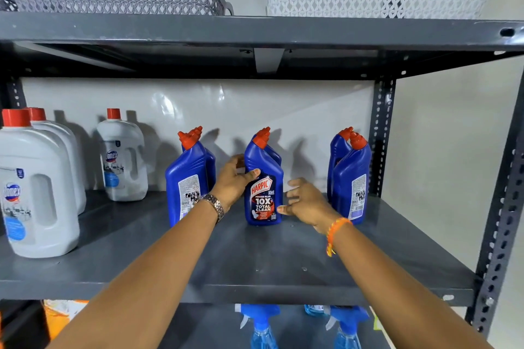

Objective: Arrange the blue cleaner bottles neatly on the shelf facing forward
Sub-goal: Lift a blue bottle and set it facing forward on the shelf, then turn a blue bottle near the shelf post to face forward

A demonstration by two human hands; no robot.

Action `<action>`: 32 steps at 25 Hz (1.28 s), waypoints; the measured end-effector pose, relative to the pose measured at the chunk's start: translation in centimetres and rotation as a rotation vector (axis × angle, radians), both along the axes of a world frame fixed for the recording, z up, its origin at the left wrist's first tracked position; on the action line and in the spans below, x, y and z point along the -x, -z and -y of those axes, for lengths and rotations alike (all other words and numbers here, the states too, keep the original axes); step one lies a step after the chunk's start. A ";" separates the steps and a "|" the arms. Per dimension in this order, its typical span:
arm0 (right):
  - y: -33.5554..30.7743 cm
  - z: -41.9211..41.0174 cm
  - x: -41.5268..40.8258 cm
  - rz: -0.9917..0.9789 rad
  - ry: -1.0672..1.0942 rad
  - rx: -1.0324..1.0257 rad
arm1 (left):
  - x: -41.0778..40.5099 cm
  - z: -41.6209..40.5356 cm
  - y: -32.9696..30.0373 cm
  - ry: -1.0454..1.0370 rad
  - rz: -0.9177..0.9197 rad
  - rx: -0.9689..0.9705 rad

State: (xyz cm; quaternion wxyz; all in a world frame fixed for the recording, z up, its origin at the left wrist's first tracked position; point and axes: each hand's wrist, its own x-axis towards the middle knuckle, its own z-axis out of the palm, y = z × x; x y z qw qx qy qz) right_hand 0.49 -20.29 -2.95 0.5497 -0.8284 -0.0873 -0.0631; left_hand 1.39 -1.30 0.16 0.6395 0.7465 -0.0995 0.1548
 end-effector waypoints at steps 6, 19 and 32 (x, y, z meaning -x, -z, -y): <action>-0.9 11.9 3.2 0.245 0.524 -0.273 | 1.9 8.4 -1.4 -0.179 0.528 -0.243; -2.8 15.3 0.3 0.171 0.227 -0.305 | -2.4 19.2 -4.7 0.145 0.180 -0.103; -2.7 17.1 0.9 0.073 0.194 -0.182 | -2.3 20.6 -2.6 0.461 0.003 0.173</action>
